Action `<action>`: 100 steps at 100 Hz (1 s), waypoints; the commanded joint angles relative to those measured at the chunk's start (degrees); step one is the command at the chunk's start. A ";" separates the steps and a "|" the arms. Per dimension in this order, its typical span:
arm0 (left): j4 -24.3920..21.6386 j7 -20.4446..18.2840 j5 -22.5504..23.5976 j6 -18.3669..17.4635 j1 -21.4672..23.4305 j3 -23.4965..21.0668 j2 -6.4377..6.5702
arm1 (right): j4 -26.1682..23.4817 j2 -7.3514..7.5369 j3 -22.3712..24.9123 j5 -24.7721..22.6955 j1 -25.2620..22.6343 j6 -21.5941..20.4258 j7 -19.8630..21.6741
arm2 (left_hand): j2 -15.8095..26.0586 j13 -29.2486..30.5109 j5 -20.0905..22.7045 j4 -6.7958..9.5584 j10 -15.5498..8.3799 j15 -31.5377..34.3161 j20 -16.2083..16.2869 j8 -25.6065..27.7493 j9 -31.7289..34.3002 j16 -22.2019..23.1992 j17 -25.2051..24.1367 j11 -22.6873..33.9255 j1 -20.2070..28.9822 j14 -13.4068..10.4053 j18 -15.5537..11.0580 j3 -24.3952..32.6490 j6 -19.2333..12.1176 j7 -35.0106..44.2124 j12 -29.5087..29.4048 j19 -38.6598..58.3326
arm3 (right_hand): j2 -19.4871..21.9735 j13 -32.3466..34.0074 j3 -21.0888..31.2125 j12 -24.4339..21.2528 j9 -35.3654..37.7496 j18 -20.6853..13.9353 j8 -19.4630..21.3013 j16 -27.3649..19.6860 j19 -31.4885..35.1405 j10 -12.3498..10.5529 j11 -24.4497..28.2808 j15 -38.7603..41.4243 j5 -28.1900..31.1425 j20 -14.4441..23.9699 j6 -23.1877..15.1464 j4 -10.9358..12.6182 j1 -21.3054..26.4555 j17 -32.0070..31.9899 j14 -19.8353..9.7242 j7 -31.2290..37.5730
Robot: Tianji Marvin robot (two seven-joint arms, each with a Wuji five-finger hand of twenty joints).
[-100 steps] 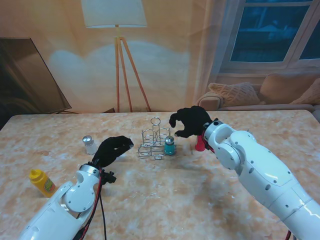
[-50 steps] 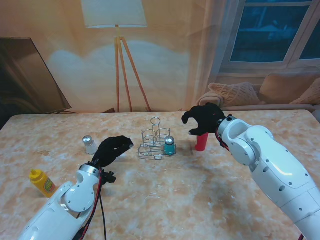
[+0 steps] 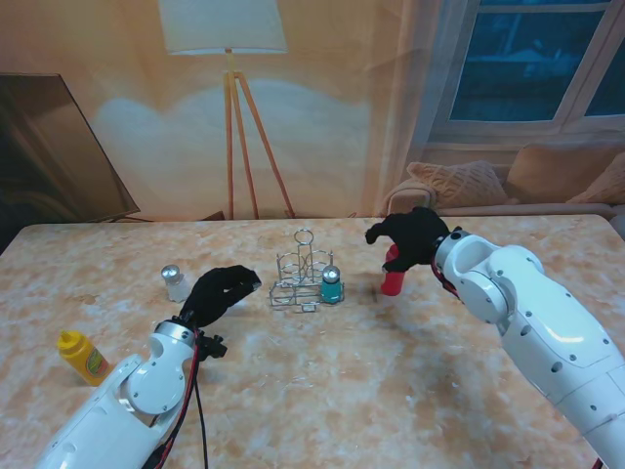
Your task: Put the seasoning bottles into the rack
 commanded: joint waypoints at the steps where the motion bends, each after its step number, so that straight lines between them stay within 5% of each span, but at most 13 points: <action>1: 0.00 -0.82 0.04 0.11 0.05 0.02 -0.10 | 0.76 0.02 -0.53 0.00 0.06 0.15 1.19 | 0.29 -0.13 -1.23 0.46 -0.22 -0.94 1.13 0.04 0.10 1.27 -0.42 0.04 1.97 0.17 0.49 -1.01 -0.25 -0.08 0.33 -0.22 | -1.58 -0.34 1.59 -0.69 -1.73 1.32 -0.77 -1.11 0.22 1.54 -0.54 -0.87 -1.51 -1.11 0.95 0.28 -1.44 -0.55 1.38 -1.25; 100: -0.02 -0.84 0.02 0.11 0.07 -0.05 -0.09 | 8.00 0.11 -5.92 1.25 4.93 2.89 1.44 | 0.29 -0.04 -1.24 0.43 -0.17 -0.88 1.16 -0.01 0.15 1.29 -0.35 0.06 1.84 0.18 0.51 -0.84 -0.23 -0.05 0.35 -0.19 | -4.03 3.51 4.67 1.71 -1.46 1.35 -0.49 1.21 2.42 1.38 2.95 2.26 -2.38 -0.93 -0.47 -0.23 -0.44 2.09 -0.88 0.75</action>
